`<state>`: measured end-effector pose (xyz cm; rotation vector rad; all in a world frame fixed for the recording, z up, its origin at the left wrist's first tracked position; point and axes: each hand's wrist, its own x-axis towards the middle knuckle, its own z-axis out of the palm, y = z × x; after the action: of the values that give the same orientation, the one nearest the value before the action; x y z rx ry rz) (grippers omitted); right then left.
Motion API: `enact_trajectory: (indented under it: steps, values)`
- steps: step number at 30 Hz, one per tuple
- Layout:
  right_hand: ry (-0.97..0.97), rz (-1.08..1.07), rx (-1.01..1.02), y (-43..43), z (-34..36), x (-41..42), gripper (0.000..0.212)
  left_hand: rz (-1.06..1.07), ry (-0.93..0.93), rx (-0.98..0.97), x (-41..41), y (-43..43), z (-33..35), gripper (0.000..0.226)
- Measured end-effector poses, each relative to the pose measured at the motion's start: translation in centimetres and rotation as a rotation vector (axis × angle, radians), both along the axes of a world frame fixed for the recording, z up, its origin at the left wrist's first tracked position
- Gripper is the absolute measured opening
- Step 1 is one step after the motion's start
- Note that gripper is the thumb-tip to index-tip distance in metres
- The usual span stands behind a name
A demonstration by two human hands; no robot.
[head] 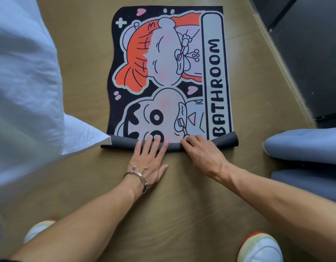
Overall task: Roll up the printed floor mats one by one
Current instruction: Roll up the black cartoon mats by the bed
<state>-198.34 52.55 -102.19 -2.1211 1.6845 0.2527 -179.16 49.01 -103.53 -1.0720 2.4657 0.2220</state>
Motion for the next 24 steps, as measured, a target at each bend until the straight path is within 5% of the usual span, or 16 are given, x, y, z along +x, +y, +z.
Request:
enact_trajectory:
  steps: [12, 20, 24]
  values:
    - [0.301, -0.119, 0.06, 0.6, -0.2, -3.0, 0.047, 0.027, -0.134, 0.062, -1.0, -1.1, 0.5, 0.07]
    - [0.118, -0.137, 0.258, -2.2, 0.8, -4.5, 0.052, 0.07, -0.148, 0.08, -1.2, -0.7, 0.7, 0.07]
    - [0.178, -0.13, 0.227, -1.7, 0.6, -5.1, 0.061, 0.08, -0.154, 0.087, -1.3, -0.4, 0.8, 0.071]
